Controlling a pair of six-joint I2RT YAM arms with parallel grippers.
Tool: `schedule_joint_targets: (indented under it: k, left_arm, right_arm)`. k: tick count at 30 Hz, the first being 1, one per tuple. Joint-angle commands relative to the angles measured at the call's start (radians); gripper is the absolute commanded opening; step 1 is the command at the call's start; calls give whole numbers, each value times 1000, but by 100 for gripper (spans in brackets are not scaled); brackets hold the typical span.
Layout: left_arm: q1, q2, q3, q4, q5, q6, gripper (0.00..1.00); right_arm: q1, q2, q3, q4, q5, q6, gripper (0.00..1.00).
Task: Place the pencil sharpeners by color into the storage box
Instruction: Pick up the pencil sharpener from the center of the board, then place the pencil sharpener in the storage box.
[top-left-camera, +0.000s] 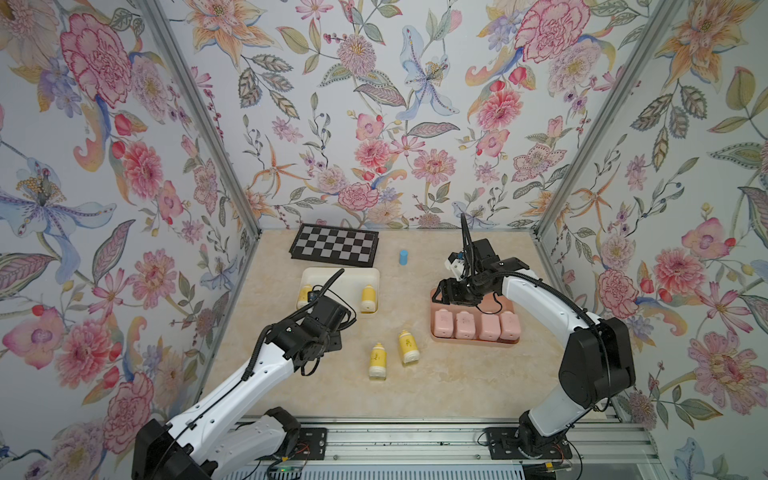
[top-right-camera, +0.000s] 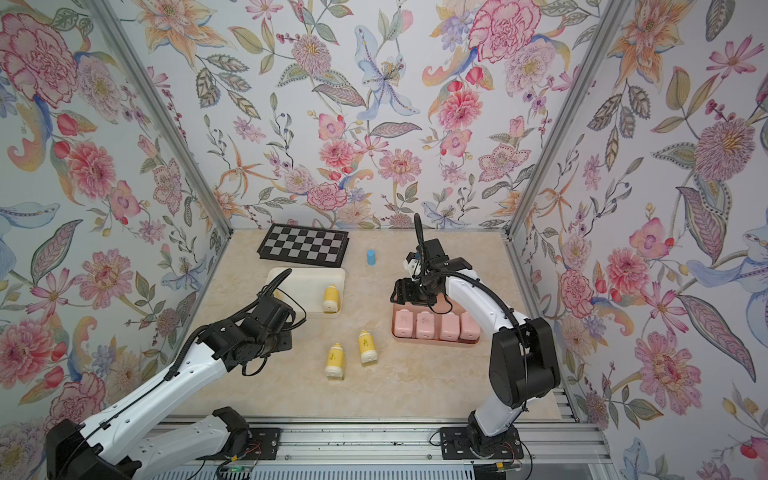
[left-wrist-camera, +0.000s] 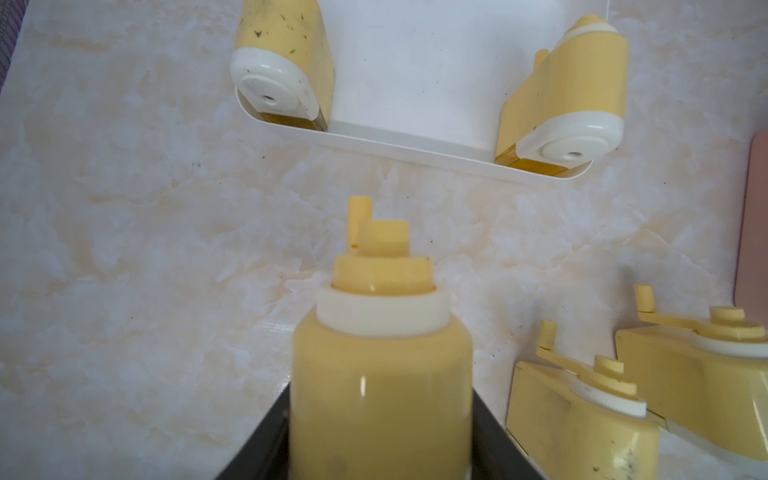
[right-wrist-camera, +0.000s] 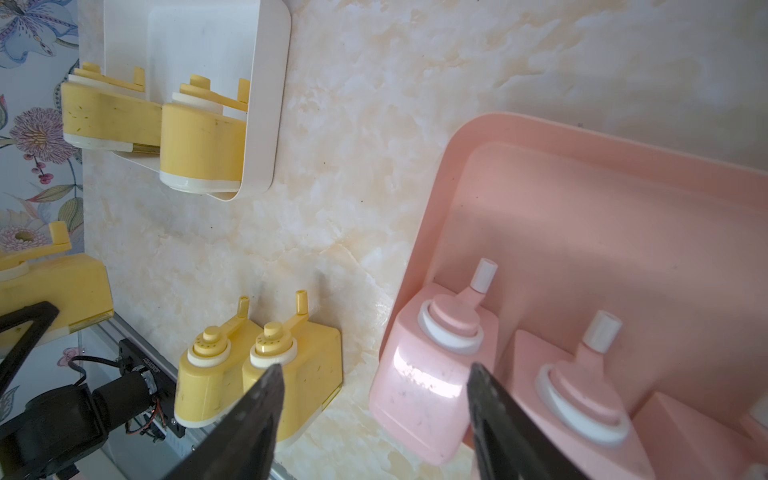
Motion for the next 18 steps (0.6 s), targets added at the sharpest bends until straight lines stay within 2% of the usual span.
schedule_joint_targets:
  k: [1,6,18]
  left_arm:
    - [42,38,75,18,9,105,41]
    - [106,118,139,57,57,180,41]
    - [173,353,327,135,131,293,40]
  right_arm:
    - [5,-18,20,-34,2,-29,71]
    - [4,-21,18,-38,5,-32,71]
    - [4,-26,13,-44,3,-38,71]
